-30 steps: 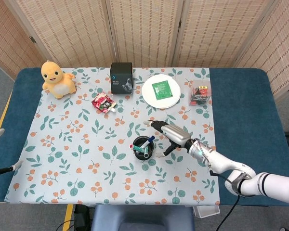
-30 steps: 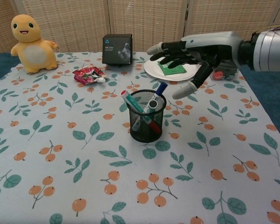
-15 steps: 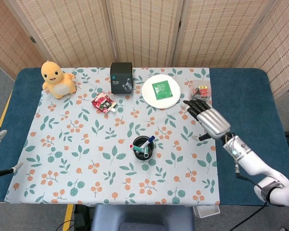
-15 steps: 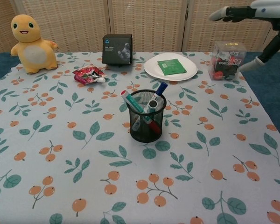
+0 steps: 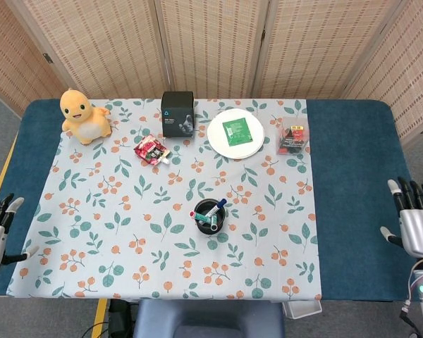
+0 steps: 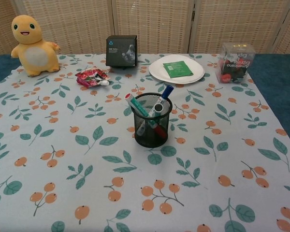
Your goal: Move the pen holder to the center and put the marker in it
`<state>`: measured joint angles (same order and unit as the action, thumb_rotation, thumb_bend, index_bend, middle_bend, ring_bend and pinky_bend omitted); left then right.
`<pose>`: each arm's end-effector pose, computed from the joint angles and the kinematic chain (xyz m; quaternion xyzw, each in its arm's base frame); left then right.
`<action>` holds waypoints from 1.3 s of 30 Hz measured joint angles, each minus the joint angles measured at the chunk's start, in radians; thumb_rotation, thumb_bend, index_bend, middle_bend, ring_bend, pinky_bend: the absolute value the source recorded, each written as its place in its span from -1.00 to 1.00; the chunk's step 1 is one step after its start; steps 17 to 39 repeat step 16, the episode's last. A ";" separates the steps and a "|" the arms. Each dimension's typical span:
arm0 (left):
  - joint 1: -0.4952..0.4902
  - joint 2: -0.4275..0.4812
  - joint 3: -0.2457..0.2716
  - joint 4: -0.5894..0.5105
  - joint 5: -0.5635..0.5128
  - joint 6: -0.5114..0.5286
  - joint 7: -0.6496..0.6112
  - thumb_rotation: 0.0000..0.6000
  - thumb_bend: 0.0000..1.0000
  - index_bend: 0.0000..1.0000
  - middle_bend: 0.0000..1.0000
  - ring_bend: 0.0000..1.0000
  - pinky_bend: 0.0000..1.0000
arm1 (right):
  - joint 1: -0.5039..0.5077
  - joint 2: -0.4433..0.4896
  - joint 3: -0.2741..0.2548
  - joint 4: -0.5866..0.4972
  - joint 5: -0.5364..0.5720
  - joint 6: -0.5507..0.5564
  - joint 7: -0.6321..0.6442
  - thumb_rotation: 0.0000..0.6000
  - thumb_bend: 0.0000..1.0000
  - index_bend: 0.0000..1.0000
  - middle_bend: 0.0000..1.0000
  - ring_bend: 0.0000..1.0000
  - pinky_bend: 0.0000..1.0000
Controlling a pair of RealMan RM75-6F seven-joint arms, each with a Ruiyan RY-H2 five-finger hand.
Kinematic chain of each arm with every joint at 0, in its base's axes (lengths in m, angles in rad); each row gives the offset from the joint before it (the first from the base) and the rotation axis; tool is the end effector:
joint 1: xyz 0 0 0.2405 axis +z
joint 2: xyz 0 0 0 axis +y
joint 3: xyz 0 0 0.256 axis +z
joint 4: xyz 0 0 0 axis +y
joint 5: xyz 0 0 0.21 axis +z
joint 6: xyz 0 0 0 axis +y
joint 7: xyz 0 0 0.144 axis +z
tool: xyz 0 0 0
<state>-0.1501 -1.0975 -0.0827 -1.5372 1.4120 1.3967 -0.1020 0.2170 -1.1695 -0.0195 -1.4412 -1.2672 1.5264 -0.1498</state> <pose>-0.3281 0.2103 0.1737 -0.5806 -0.4060 -0.3844 0.5919 -0.3457 -0.2126 0.1732 0.5927 -0.3176 0.2992 0.6770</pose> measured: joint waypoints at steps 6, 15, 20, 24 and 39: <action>0.002 -0.009 0.003 -0.004 0.010 0.014 0.035 1.00 -0.89 -1.00 -1.00 -1.00 -0.69 | -0.065 -0.019 0.012 0.033 0.003 0.050 0.038 1.00 -0.64 -1.00 -1.00 -1.00 -1.00; -0.004 -0.032 0.012 -0.008 0.014 0.004 0.099 1.00 -0.89 -1.00 -1.00 -1.00 -0.69 | -0.104 0.009 0.046 0.020 -0.040 0.058 0.092 1.00 -0.64 -1.00 -1.00 -1.00 -1.00; -0.004 -0.034 0.013 -0.008 0.017 0.004 0.098 1.00 -0.89 -1.00 -1.00 -1.00 -0.69 | -0.107 0.010 0.049 0.018 -0.044 0.059 0.091 1.00 -0.64 -1.00 -1.00 -1.00 -1.00; -0.004 -0.034 0.013 -0.008 0.017 0.004 0.098 1.00 -0.89 -1.00 -1.00 -1.00 -0.69 | -0.107 0.010 0.049 0.018 -0.044 0.059 0.091 1.00 -0.64 -1.00 -1.00 -1.00 -1.00; -0.004 -0.034 0.013 -0.008 0.017 0.004 0.098 1.00 -0.89 -1.00 -1.00 -1.00 -0.69 | -0.107 0.010 0.049 0.018 -0.044 0.059 0.091 1.00 -0.64 -1.00 -1.00 -1.00 -1.00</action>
